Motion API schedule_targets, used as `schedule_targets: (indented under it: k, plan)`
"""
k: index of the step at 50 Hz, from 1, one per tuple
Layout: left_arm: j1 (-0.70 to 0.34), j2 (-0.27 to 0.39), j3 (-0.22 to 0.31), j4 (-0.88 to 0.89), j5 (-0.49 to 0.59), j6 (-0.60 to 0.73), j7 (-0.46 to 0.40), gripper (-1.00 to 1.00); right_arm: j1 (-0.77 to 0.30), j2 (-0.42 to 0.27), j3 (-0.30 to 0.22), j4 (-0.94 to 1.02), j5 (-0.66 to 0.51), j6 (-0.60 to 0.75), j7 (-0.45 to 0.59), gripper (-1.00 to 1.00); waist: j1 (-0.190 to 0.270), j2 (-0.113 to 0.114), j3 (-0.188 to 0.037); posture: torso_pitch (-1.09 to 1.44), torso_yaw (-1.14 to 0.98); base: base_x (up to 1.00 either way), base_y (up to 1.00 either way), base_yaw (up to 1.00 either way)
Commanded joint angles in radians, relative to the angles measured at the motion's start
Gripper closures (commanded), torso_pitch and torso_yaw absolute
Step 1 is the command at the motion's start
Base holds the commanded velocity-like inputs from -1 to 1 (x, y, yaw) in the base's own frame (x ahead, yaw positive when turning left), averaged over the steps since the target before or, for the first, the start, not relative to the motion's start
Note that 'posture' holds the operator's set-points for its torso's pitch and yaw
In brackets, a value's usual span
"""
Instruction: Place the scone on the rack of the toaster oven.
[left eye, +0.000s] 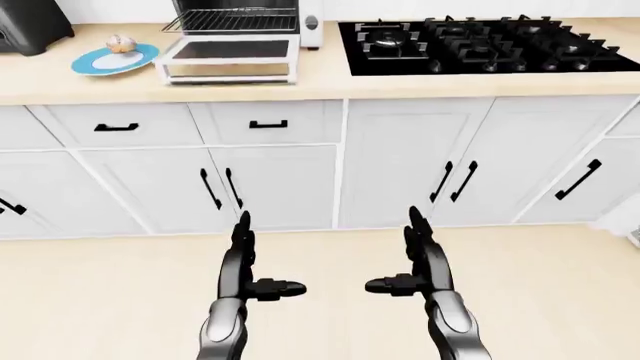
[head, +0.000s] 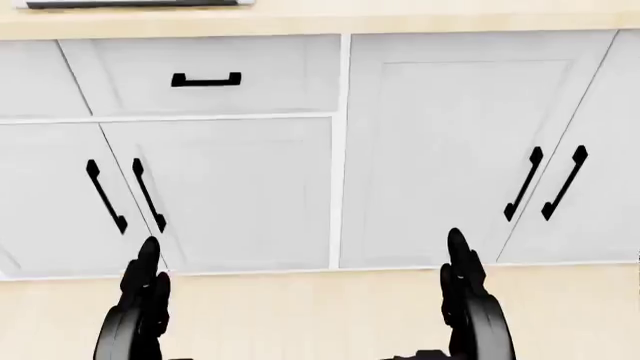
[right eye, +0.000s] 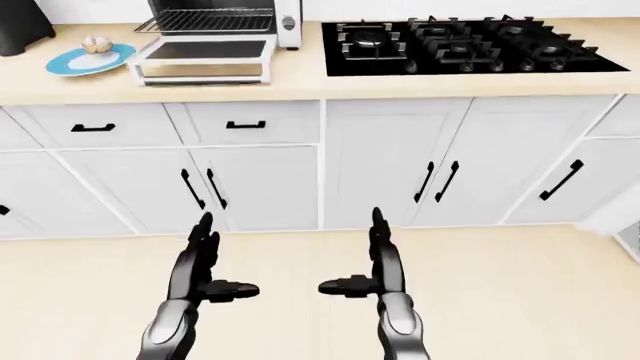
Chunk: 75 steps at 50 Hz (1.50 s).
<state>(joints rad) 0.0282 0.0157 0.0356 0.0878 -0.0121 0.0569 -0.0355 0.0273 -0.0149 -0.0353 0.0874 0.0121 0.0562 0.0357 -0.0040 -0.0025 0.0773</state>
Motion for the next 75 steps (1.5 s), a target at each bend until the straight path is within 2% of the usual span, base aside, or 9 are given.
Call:
schedule_targets:
  k: [1, 3, 15, 23, 37, 44, 49, 64, 75]
  plan:
    - [-0.029, 0.005, -0.008, -0.167, 0.007, 0.008, 0.003, -1.0, -0.015, -0.011, 0.004, -0.203, -0.012, 0.009, -0.005, -1.0, -0.002, -0.008, -0.001, 0.0, 0.0, 0.0, 0.0, 0.0]
    - [-0.03, 0.006, -0.01, -0.22, 0.016, 0.053, 0.002, -1.0, -0.013, -0.011, -0.004, -0.254, -0.014, 0.039, -0.002, -1.0, 0.006, -0.001, -0.065, 0.0, 0.0, 0.0, 0.0, 0.0]
    - [-0.116, 0.021, 0.013, -0.434, 0.049, 0.254, 0.002, -1.0, -0.075, -0.023, -0.023, -0.488, -0.064, 0.19, 0.012, -1.0, -0.005, -0.043, -0.083, 0.0, 0.0, 0.0, 0.24, 0.0]
    - [-0.2, 0.039, 0.039, -0.512, 0.05, 0.343, 0.023, -1.0, -0.16, -0.039, -0.04, -0.601, -0.055, 0.309, 0.015, -1.0, -0.018, 0.108, -0.088, 0.0, 0.0, 0.05, 0.49, 0.0]
    - [-0.255, 0.072, 0.07, -0.659, 0.043, 0.474, 0.015, -1.0, -0.233, -0.061, -0.056, -0.784, -0.06, 0.489, 0.036, -1.0, -0.002, -0.078, -0.065, 0.0, 0.0, 0.12, 0.49, 0.0]
    - [-0.275, 0.086, 0.085, -0.702, 0.048, 0.517, 0.009, -1.0, -0.235, -0.063, -0.061, -0.81, -0.055, 0.499, 0.026, -1.0, -0.013, -0.034, -0.061, 0.0, 0.0, 0.13, 0.49, 0.0]
    - [-0.283, 0.095, 0.096, -0.721, 0.05, 0.535, 0.01, -1.0, -0.237, -0.062, -0.063, -0.829, -0.048, 0.505, 0.018, -1.0, -0.016, 0.122, -0.079, 0.0, 0.0, 0.16, 0.49, 0.0]
    - [-0.288, 0.111, 0.119, -0.766, 0.058, 0.57, 0.0, -1.0, -0.249, -0.067, -0.059, -0.891, -0.052, 0.548, 0.021, -1.0, -0.001, -0.054, -0.051, 0.0, 0.0, 0.24, 0.44, 0.0]
    - [-0.283, 0.11, 0.111, -0.754, 0.077, 0.554, -0.002, -1.0, -0.247, -0.065, -0.052, -0.894, -0.061, 0.545, 0.028, -1.0, -0.017, 0.084, -0.065, 0.0, 0.0, 0.29, 0.24, 0.0]
